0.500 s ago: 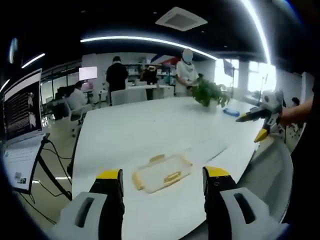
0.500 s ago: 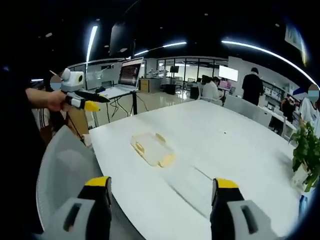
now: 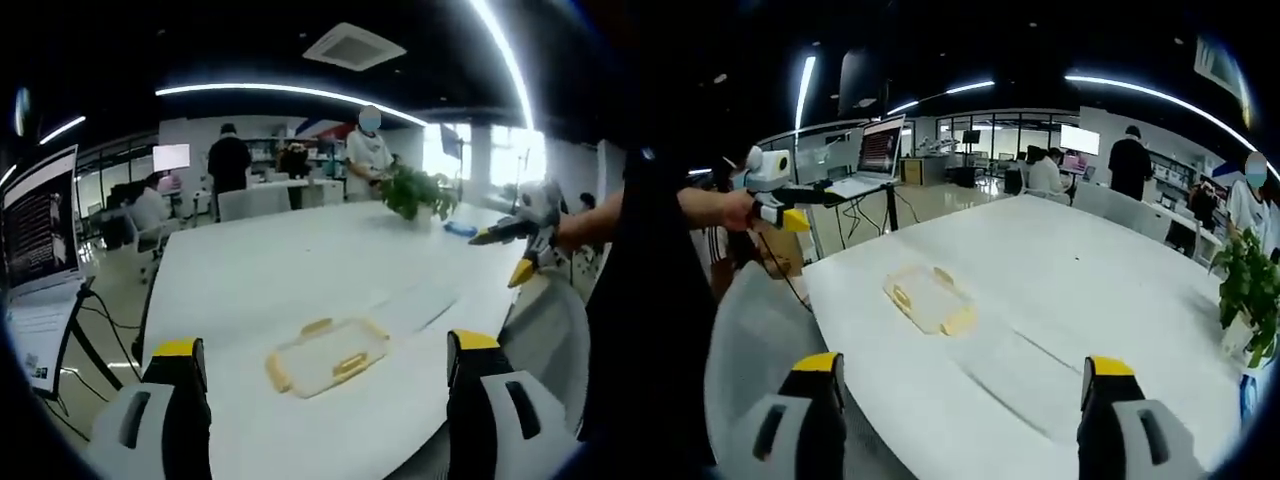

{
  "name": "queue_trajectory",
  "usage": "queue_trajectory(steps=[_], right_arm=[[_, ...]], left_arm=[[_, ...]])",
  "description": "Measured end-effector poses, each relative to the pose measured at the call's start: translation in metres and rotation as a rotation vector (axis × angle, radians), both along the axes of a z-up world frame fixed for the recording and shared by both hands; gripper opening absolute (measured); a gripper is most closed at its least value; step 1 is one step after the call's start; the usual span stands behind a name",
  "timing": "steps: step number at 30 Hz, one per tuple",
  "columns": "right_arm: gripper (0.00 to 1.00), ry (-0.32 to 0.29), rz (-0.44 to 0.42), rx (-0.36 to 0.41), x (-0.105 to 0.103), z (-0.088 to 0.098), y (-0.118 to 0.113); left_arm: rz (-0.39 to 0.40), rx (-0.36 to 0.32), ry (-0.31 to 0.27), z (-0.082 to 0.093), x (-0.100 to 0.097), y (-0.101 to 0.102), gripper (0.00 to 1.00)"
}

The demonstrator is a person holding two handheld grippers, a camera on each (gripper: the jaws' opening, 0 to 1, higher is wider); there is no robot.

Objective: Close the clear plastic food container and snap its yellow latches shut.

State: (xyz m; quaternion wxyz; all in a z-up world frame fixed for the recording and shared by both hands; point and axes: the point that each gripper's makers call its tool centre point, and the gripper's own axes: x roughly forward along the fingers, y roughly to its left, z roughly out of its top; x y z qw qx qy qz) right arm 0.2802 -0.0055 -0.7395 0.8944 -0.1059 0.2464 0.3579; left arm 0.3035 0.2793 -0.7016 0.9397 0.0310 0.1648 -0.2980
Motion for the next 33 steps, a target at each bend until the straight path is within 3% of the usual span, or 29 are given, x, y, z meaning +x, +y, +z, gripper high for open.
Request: queue_trajectory(steps=[3,6,8,13,17,19,24,26,28,33], right_arm=[[1.0,0.0,0.017,-0.023,0.0,-0.005,0.001],[1.0,-0.042,0.041,-0.05,0.0,-0.007,0.003],[1.0,0.01,0.017,-0.03,-0.001,-0.01,0.003],[1.0,0.013,0.004,-0.008,-0.001,-0.009,0.004],[1.0,0.018,-0.001,-0.007,-0.003,-0.009,0.005],[1.0,0.046,-0.026,0.035,-0.004,-0.009,0.008],[1.0,0.037,-0.008,-0.018,-0.008,-0.012,0.011],[1.0,0.04,-0.01,-0.014,-0.008,-0.011,0.012],[1.0,0.086,-0.029,0.045,-0.01,-0.011,0.019],[1.0,0.106,-0.08,0.031,-0.006,-0.011,0.021]], left_arm=[[0.005,0.008,0.005,-0.002,0.002,0.002,0.99],[0.015,0.007,0.01,-0.003,0.004,0.005,0.99],[0.024,-0.017,0.033,-0.004,0.004,0.007,0.99],[0.029,-0.027,0.056,-0.007,0.004,0.013,0.98],[0.014,0.005,0.063,-0.01,0.0,0.014,0.97],[0.006,-0.008,0.067,-0.008,-0.003,0.013,0.96],[-0.007,-0.004,0.067,-0.008,-0.005,0.015,0.95],[-0.033,0.03,0.076,-0.01,-0.008,0.016,0.93],[-0.046,0.04,0.065,-0.01,-0.011,0.016,0.93],[-0.035,0.004,0.089,-0.013,-0.013,0.026,0.88]])
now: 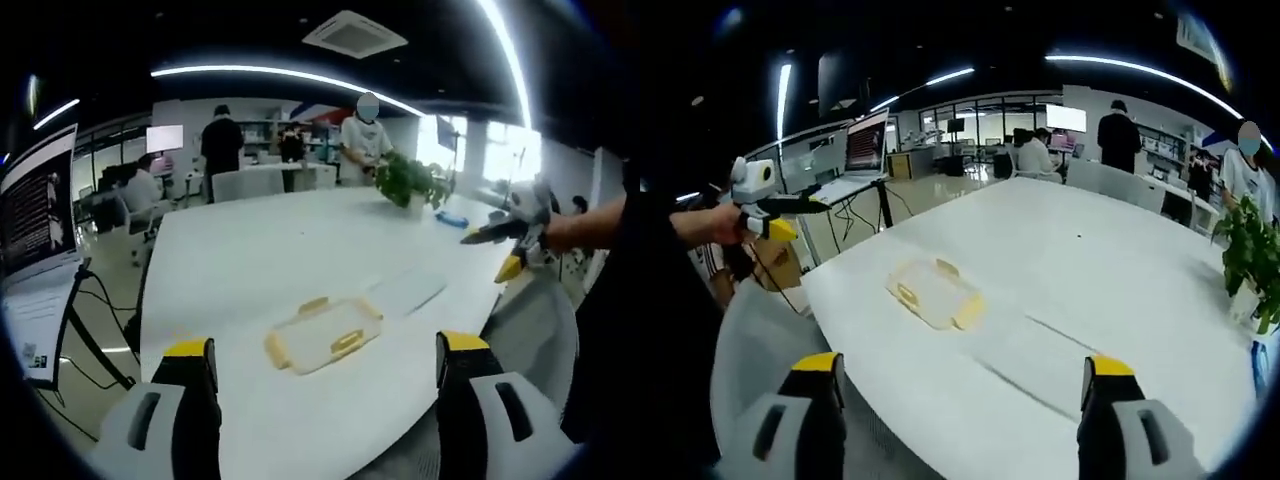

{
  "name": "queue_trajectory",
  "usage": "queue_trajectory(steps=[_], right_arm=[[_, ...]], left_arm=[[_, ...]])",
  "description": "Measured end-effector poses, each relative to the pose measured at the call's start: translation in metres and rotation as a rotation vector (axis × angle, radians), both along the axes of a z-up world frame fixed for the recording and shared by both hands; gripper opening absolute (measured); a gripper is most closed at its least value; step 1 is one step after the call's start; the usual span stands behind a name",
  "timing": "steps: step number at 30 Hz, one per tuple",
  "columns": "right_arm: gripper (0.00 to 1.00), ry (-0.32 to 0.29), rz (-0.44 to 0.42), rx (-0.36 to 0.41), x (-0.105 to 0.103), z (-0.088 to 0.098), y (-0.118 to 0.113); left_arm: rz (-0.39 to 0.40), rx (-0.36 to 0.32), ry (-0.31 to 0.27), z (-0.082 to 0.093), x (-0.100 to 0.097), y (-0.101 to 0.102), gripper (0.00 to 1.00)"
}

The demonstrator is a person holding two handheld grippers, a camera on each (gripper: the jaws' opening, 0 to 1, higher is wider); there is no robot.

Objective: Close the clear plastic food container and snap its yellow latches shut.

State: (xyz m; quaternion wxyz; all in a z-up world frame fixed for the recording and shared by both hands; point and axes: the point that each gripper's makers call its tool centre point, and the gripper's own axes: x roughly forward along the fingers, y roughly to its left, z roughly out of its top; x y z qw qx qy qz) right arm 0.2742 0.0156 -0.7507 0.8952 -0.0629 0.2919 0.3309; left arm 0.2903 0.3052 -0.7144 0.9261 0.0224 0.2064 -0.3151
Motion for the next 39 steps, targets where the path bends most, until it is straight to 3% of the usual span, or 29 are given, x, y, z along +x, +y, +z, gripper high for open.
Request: queue_trajectory(steps=[2,3,6,10,14,17,19,21,26,29,31,33,35,37,39], right_arm=[[1.0,0.111,-0.024,0.026,-0.009,-0.006,0.006],[1.0,0.12,-0.014,0.025,-0.01,-0.007,0.008],[0.99,0.071,0.025,-0.027,-0.008,-0.006,0.016],[0.94,0.064,0.024,-0.062,-0.005,-0.003,0.02],[0.89,0.057,0.078,-0.123,0.001,-0.004,0.027],[0.87,0.071,0.106,-0.135,0.001,-0.005,0.037],[0.85,0.045,0.121,-0.159,0.003,-0.004,0.041],[0.85,0.027,0.131,-0.167,0.008,-0.003,0.046],[0.85,0.009,0.143,-0.19,0.021,-0.001,0.054],[0.87,-0.008,0.169,-0.247,0.032,-0.004,0.052],[0.88,0.001,0.165,-0.237,0.042,-0.006,0.051],[0.86,0.051,0.139,-0.172,0.046,-0.004,0.054],[0.85,0.045,0.146,-0.189,0.051,-0.001,0.052],[0.86,0.017,0.164,-0.202,0.056,0.002,0.052],[0.88,0.027,0.173,-0.204,0.059,0.001,0.051]], left_arm=[[-0.025,0.01,0.01,-0.003,-0.004,0.002,0.84],[-0.027,0.014,0.008,-0.003,-0.005,0.004,0.83],[-0.027,0.002,-0.006,-0.007,-0.006,0.012,0.86],[-0.003,-0.016,0.013,-0.008,-0.007,0.021,0.82],[-0.005,-0.005,-0.004,-0.009,-0.006,0.027,0.82],[0.009,-0.028,0.02,-0.013,-0.007,0.032,0.79],[0.017,-0.035,0.024,-0.011,-0.009,0.034,0.78],[0.013,-0.035,0.004,-0.009,-0.009,0.034,0.79],[0.004,-0.008,0.021,-0.021,-0.004,0.037,0.78],[0.042,-0.04,0.009,-0.016,0.002,0.043,0.76],[0.067,-0.07,0.017,-0.014,0.006,0.049,0.69],[0.066,-0.073,0.007,-0.015,0.011,0.052,0.7],[0.06,-0.067,0.005,-0.016,0.014,0.054,0.71],[0.05,-0.071,0.031,-0.016,0.016,0.052,0.64],[0.04,-0.084,0.056,-0.017,0.018,0.049,0.63]])
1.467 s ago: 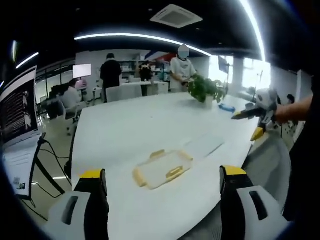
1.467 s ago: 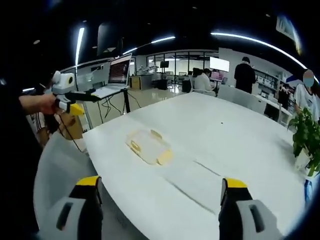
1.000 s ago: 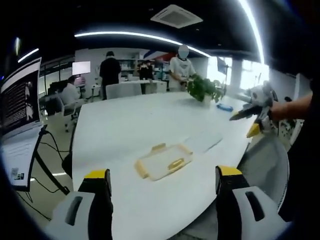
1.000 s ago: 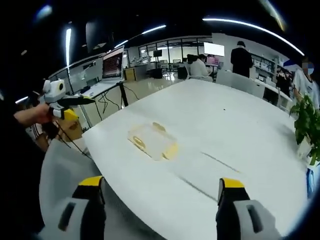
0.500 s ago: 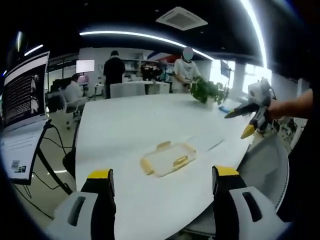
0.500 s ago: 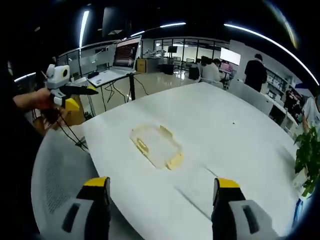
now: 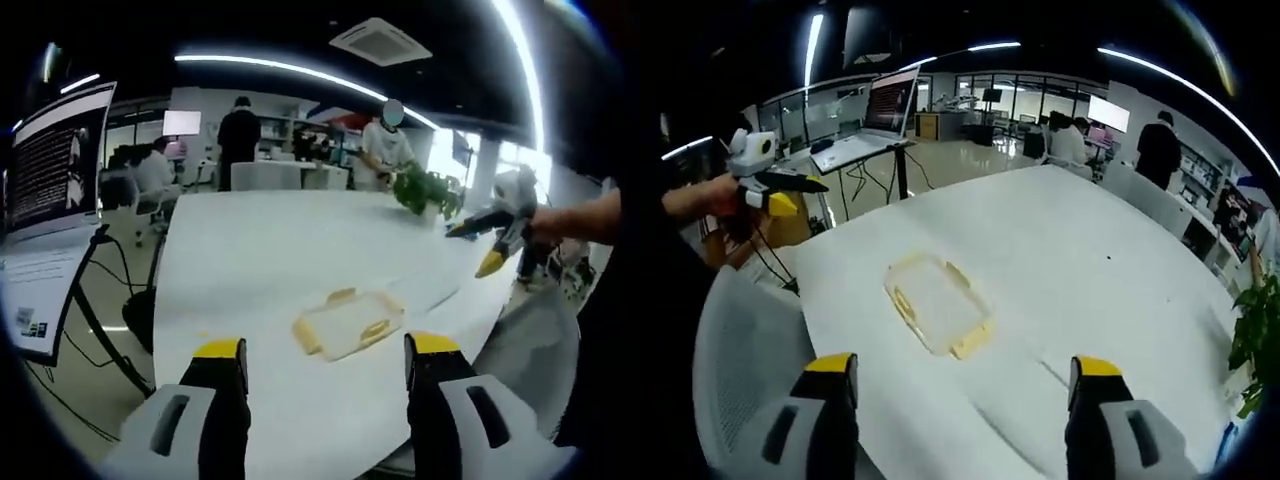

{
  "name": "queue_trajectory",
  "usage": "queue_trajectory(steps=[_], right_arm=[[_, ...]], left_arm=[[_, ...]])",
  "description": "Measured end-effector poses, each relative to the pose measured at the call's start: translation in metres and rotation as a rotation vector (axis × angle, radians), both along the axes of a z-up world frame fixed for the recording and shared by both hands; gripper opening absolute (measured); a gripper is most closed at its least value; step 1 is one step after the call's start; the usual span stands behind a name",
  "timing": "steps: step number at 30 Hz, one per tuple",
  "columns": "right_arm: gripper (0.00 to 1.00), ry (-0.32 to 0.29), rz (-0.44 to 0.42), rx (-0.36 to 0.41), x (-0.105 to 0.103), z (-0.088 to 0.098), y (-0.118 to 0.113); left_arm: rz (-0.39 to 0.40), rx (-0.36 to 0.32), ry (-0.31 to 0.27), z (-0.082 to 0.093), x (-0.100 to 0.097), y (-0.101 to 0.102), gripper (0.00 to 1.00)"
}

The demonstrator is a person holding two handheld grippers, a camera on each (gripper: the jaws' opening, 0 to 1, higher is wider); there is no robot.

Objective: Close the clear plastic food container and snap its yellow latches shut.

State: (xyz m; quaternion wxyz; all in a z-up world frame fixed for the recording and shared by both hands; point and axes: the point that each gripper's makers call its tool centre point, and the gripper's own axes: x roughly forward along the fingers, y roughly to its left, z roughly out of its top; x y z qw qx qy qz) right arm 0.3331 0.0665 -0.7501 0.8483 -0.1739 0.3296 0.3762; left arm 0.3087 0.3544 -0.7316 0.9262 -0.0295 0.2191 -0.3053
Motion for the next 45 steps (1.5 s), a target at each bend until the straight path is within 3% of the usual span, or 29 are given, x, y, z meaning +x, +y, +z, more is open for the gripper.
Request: queue_trajectory(steps=[2,4,6,9,11,12,13,15,16,17,21,23,24,27,29,32,35,37,40,43,45], right_arm=[[0.85,-0.006,0.014,-0.012,0.002,-0.002,-0.001],[0.78,-0.006,0.07,-0.016,0.003,-0.008,-0.001],[0.79,-0.001,0.088,-0.041,0.005,-0.015,-0.005],[0.81,0.0,0.107,-0.015,0.007,-0.014,-0.003],[0.81,-0.015,0.111,-0.002,0.01,-0.013,0.0],[0.79,0.009,0.124,0.002,0.009,-0.016,0.003],[0.79,0.017,0.132,0.001,0.009,-0.019,0.004],[0.81,0.015,0.158,-0.037,0.013,-0.026,0.005],[0.81,0.015,0.178,-0.052,0.013,-0.027,0.007],[0.81,0.015,0.192,-0.054,0.013,-0.027,0.009],[0.82,0.001,0.231,-0.069,0.019,-0.025,0.015],[0.81,-0.002,0.243,-0.08,0.023,-0.025,0.016],[0.81,-0.006,0.248,-0.086,0.025,-0.025,0.016],[0.81,-0.002,0.263,-0.098,0.032,-0.027,0.017],[0.81,-0.002,0.28,-0.106,0.034,-0.028,0.02],[0.81,-0.013,0.325,-0.14,0.036,-0.033,0.025],[0.8,-0.016,0.35,-0.136,0.036,-0.036,0.03],[0.79,-0.019,0.357,-0.119,0.039,-0.038,0.032],[0.75,0.014,0.356,-0.038,0.038,-0.039,0.041],[0.7,0.005,0.345,-0.031,0.046,-0.041,0.041],[0.66,-0.01,0.419,-0.003,0.041,-0.038,0.049]], left_arm=[[-0.01,-0.003,0.014,-0.004,0.004,-0.005,0.65],[-0.011,0.048,0.036,-0.016,0.008,-0.002,0.52],[-0.013,0.059,0.04,-0.023,0.014,-0.004,0.41],[-0.045,0.081,0.01,-0.025,0.019,-0.015,0.44],[-0.077,0.149,-0.001,-0.027,0.02,-0.02,0.41],[-0.107,0.192,-0.023,-0.025,0.021,-0.021,0.31],[-0.11,0.19,-0.041,-0.022,0.023,-0.024,0.26],[-0.093,0.158,-0.072,-0.011,0.03,-0.027,0.3],[-0.088,0.159,-0.067,-0.01,0.033,-0.029,0.35],[-0.095,0.184,-0.102,-0.007,0.036,-0.029,0.35],[-0.18,0.246,-0.257,0.007,0.043,-0.037,0.01],[-0.153,0.203,-0.2,0.004,0.046,-0.038,0.0],[-0.164,0.2,-0.203,0.003,0.047,-0.04,0.0],[-0.189,0.255,-0.147,-0.013,0.051,-0.039,0.0],[-0.224,0.249,-0.115,-0.019,0.049,-0.042,0.01],[-0.238,0.293,-0.031,-0.035,0.051,-0.038,0.11],[-0.285,0.3,-0.012,-0.042,0.053,-0.043,0.18],[-0.314,0.32,-0.01,-0.045,0.053,-0.047,0.15],[-0.394,0.327,0.006,-0.05,0.048,-0.056,0.01],[-0.376,0.302,0.017,-0.049,0.055,-0.06,0.06],[-0.359,0.286,0.051,-0.052,0.059,-0.06,0.06]])
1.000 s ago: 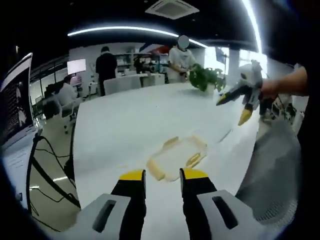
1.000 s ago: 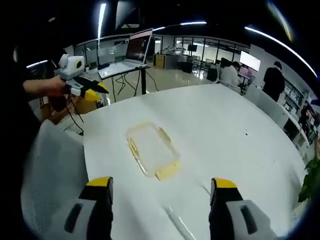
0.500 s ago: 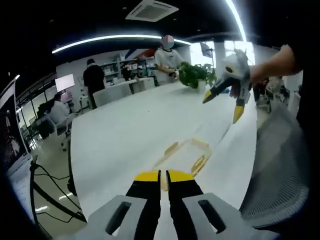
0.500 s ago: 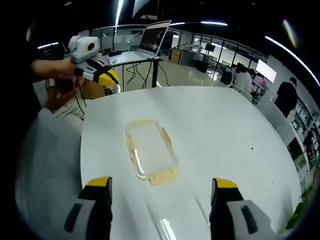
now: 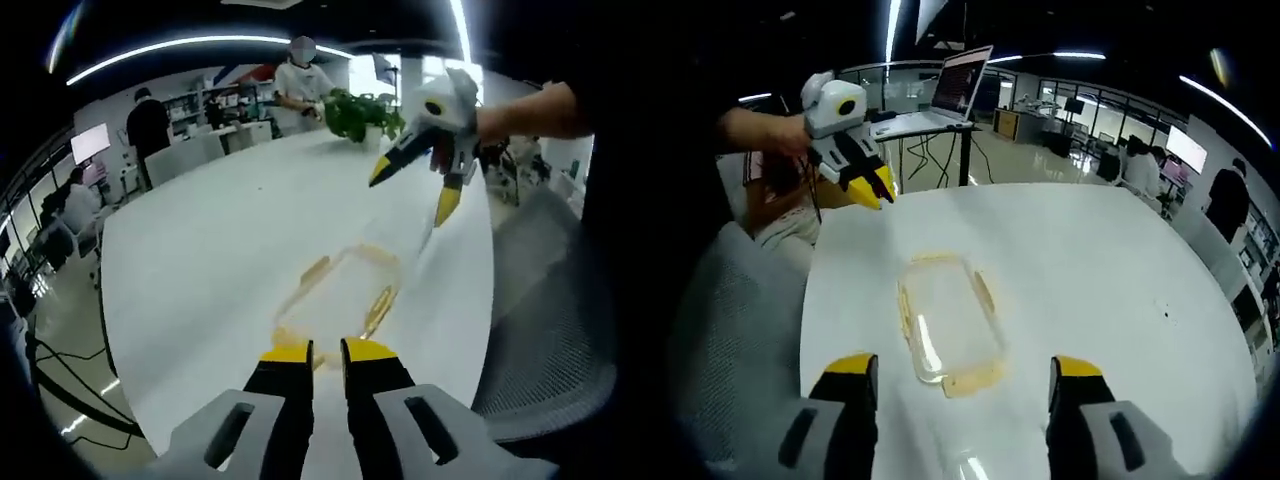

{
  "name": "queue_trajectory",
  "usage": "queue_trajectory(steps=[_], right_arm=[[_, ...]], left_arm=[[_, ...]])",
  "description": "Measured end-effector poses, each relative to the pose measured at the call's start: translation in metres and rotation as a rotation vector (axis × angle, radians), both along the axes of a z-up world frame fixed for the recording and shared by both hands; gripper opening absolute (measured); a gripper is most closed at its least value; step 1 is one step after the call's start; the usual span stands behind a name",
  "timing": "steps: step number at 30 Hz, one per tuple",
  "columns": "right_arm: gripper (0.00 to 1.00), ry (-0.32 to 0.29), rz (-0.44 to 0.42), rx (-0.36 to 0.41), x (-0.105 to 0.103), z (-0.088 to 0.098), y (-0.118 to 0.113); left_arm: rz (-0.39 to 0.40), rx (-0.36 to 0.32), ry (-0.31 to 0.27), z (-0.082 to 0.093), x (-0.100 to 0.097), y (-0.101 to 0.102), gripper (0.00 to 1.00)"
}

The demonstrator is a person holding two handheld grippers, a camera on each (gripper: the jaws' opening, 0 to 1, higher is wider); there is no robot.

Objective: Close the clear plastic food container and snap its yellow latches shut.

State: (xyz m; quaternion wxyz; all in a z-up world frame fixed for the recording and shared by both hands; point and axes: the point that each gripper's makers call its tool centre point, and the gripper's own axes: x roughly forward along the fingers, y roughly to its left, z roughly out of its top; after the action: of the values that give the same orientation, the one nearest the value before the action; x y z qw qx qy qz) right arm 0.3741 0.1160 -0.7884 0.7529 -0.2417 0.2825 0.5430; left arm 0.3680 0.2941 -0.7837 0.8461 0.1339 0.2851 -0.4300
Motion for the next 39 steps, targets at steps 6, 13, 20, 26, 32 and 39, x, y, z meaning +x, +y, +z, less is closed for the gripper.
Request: queue_trajectory(steps=[6,13,20,26,32,39], right_arm=[[0.52,-0.006,0.06,-0.028,-0.003,-0.006,0.004],[0.57,0.016,0.063,-0.085,0.003,-0.021,0.002],[0.58,0.043,0.069,-0.114,0.003,-0.032,-0.001],[0.58,0.062,0.087,-0.146,0.001,-0.043,-0.006],[0.64,0.061,0.098,-0.154,0.006,-0.046,-0.004],[0.63,0.075,0.104,-0.168,0.014,-0.053,-0.007]], left_arm=[[-0.059,0.049,0.005,-0.013,0.008,-0.005,0.09],[-0.189,0.215,-0.009,-0.038,0.017,0.005,0.13],[-0.247,0.231,0.019,-0.051,0.022,0.005,0.21],[-0.287,0.25,0.038,-0.065,0.031,0.004,0.23],[-0.312,0.238,0.063,-0.072,0.035,-0.004,0.24],[-0.429,0.299,0.066,-0.078,0.035,-0.002,0.23]])
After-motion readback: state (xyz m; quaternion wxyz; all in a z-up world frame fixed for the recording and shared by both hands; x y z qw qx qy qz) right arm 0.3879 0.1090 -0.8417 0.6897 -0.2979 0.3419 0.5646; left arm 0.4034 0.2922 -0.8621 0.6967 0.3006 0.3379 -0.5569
